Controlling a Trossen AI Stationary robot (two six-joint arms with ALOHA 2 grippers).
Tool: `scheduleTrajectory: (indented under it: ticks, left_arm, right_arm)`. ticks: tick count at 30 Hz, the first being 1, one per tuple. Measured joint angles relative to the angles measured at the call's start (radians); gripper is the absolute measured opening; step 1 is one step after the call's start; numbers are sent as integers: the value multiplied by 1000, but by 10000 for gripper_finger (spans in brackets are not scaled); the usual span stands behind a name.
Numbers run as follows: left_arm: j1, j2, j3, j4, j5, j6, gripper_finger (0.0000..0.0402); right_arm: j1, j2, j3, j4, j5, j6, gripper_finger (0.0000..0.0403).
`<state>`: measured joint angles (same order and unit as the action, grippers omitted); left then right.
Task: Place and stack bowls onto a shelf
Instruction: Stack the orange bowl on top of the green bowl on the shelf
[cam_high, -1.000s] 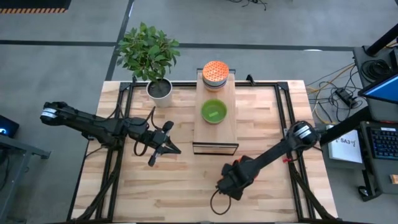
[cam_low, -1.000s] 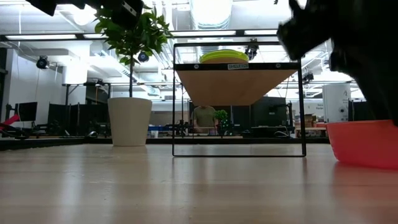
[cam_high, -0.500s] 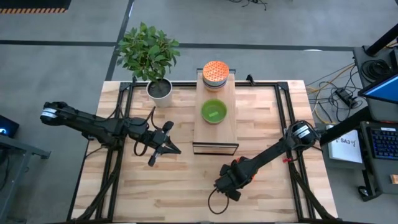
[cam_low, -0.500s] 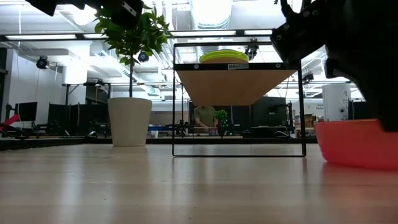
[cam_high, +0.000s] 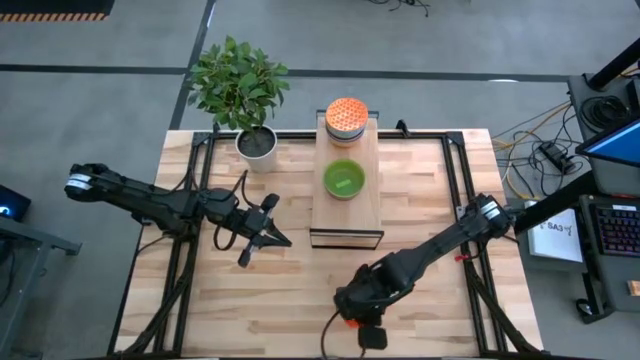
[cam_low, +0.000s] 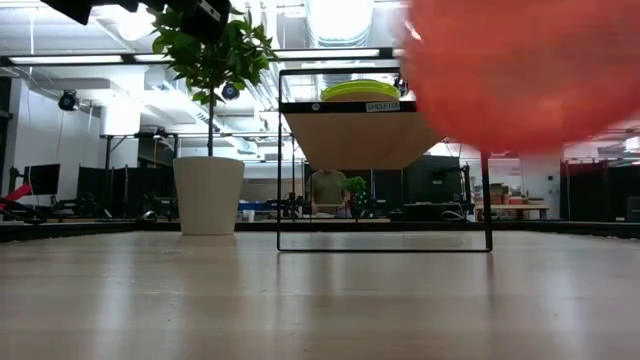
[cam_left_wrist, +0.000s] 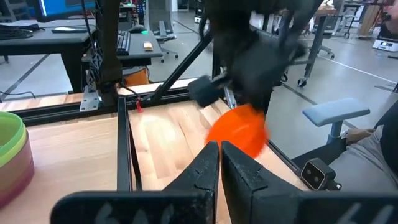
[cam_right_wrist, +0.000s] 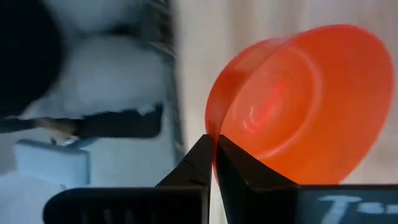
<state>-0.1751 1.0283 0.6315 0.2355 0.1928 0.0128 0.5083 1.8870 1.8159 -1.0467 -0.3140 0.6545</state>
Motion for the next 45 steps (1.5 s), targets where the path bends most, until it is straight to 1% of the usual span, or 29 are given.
scheduleTrajectory:
  ticks: [3,5,6,8,11,14,16,17,18,20,24,28,30,32,33,34,38,41,45]
  left_arm:
    - [0,0,0,0,0,0,0]
    - [0,0,0,2,0,0,0]
    - [0,0,0,2,0,0,0]
    - [0,0,0,2,0,0,0]
    - [0,0,0,3,0,0,0]
    - [0,0,0,3,0,0,0]
    - [0,0,0,4,0,0,0]
    - [0,0,0,4,0,0,0]
    - [0,0,0,5,0,0,0]
    - [0,0,0,6,0,0,0]
    - [0,0,0,9,0,0,0]
    - [0,0,0,9,0,0,0]
    - [0,0,0,9,0,0,0]
    - [0,0,0,8,0,0,0]
    - [0,0,0,8,0,0,0]
    - [0,0,0,6,0,0,0]
    - [0,0,0,2,0,0,0]
    - [0,0,0,2,0,0,0]
    - [0,0,0,0,0,0,0]
  right_arm:
    - [0,0,132,22,22,-130,8]
    - [0,0,220,18,87,-256,8]
    - [0,0,264,12,137,-324,8]
    - [-1,0,345,-28,279,-437,8]
    - [-21,-2,446,-150,485,-549,8]
    - [-72,-2,517,-320,647,-594,8]
    - [-120,-2,541,-422,738,-604,8]
    - [-148,-7,540,-455,774,-609,8]
    - [-181,-15,534,-479,785,-614,8]
    - [-256,-16,532,-518,762,-617,9]
    - [-395,-1,529,-522,701,-647,9]
    - [-490,15,528,-523,653,-662,9]
    - [-524,19,528,-524,572,-671,9]
    - [-549,19,528,-525,462,-699,9]
    - [-555,19,528,-525,431,-700,9]
    - [-558,19,528,-525,428,-699,9]
    - [-562,21,526,-525,469,-695,20]
    - [-562,22,525,-525,472,-687,45]
    - [-561,22,525,-525,471,-670,90]
